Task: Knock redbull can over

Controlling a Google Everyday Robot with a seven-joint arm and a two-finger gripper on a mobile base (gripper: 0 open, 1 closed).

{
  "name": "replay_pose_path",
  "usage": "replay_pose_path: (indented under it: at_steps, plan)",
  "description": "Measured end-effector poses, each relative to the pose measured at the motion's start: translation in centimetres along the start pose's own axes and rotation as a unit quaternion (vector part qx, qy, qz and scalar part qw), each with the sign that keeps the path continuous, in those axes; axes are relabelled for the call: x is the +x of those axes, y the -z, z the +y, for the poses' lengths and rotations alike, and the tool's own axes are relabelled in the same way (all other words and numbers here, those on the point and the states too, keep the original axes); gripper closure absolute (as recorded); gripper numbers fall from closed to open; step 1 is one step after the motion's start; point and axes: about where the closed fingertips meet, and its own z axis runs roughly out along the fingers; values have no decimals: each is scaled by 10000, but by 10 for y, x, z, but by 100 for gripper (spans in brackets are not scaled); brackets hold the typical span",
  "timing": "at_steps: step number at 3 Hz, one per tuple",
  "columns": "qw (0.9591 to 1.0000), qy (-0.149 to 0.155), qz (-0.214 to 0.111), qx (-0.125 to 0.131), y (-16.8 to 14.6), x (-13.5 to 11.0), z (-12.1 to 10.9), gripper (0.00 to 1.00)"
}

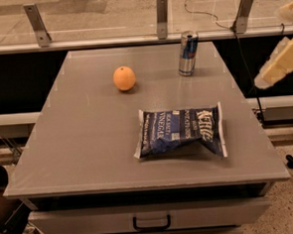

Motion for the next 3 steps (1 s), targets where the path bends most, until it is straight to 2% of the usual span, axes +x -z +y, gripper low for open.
replay_pose_path:
  at_steps: [1,2,3]
  plan:
    - [9948,-482,-789,416,-6,3,-57,0]
    - [9866,-735,-1361,515,-23,-4,-86,0]
    - [9783,-885,-1831,394,-54,-20,-100,0]
